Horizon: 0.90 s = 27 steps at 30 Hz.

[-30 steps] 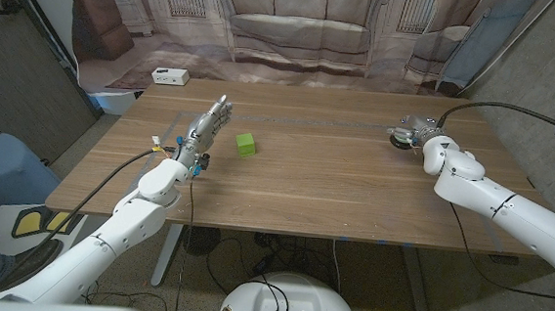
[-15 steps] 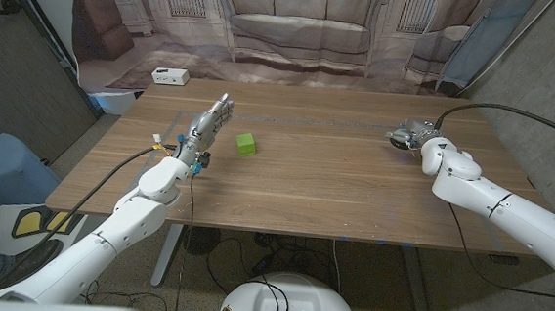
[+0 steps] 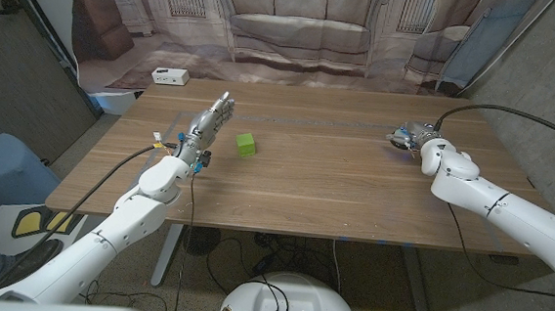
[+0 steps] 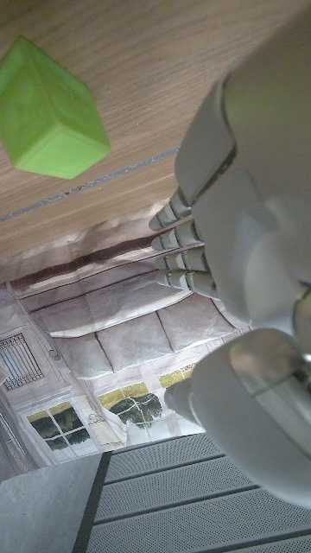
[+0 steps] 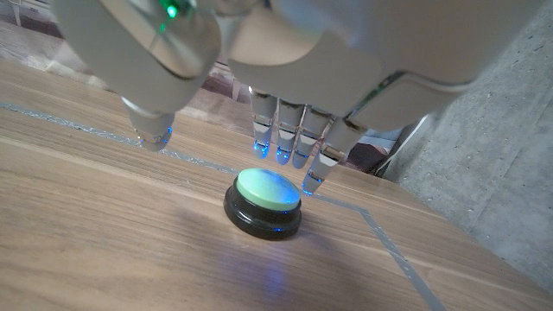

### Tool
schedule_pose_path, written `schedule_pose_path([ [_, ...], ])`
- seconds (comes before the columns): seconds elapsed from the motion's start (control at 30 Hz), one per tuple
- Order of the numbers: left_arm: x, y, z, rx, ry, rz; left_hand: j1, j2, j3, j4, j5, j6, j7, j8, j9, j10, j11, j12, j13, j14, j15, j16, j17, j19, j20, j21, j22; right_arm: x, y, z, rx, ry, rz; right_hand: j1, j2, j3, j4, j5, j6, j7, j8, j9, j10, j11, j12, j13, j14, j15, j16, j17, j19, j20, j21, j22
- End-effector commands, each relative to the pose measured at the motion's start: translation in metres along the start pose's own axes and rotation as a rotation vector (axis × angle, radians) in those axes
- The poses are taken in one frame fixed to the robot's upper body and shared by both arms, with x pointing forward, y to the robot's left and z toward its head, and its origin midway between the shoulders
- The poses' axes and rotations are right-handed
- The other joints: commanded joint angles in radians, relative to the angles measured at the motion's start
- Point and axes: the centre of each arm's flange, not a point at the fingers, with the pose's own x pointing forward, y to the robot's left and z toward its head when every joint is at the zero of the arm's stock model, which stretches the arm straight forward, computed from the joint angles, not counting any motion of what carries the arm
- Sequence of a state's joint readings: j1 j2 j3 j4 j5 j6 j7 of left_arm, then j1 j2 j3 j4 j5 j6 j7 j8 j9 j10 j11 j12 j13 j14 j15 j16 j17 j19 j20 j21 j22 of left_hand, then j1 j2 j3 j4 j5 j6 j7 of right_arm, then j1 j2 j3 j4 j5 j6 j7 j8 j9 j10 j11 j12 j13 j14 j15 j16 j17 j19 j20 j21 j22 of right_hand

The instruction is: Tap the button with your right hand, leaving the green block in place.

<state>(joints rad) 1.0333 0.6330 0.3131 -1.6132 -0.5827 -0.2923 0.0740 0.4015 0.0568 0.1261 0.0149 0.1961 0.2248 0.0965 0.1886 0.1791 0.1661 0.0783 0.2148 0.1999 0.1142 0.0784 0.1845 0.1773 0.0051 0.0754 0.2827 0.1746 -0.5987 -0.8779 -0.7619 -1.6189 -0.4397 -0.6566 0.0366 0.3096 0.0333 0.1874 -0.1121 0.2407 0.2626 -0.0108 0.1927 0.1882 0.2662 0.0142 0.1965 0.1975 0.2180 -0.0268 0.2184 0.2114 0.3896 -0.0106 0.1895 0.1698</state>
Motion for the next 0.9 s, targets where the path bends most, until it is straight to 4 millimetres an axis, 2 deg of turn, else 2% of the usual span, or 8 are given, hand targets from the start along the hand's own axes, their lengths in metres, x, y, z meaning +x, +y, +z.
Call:
schedule_pose_path([
  [0.03,-0.0019,-0.0005,-0.0039,-0.006,0.009,0.004,0.001,0.01,0.004,-0.003,-0.003,0.003,-0.002,0.002,0.004,-0.001,0.0,-0.001,0.003,-0.002,-0.001,0.003,0.002,0.002,-0.002,-0.005,0.002,0.0021,0.0045,0.0001,-0.004,0.006,0.017,0.005,0.012,0.008,0.003,-0.002,0.006,-0.001,0.006,0.003,0.01,-0.002,0.006,0.002,0.011,-0.001,0.002,0.003,0.008,-0.002,0.004,0.002],
  [0.9,-0.0064,0.0012,-0.0065,-0.012,0.011,0.012,0.0,0.012,0.003,-0.005,-0.003,0.003,-0.002,0.002,0.004,0.001,-0.002,0.0,0.003,-0.001,-0.001,0.004,0.002,0.004,-0.001,-0.015,0.003,0.0077,0.0118,0.0028,-0.015,0.008,0.071,0.011,0.02,0.015,-0.003,-0.007,0.03,-0.003,0.013,0.003,0.037,-0.006,0.013,0.002,0.039,-0.009,0.008,0.0,0.03,-0.002,0.011,0.002],
])
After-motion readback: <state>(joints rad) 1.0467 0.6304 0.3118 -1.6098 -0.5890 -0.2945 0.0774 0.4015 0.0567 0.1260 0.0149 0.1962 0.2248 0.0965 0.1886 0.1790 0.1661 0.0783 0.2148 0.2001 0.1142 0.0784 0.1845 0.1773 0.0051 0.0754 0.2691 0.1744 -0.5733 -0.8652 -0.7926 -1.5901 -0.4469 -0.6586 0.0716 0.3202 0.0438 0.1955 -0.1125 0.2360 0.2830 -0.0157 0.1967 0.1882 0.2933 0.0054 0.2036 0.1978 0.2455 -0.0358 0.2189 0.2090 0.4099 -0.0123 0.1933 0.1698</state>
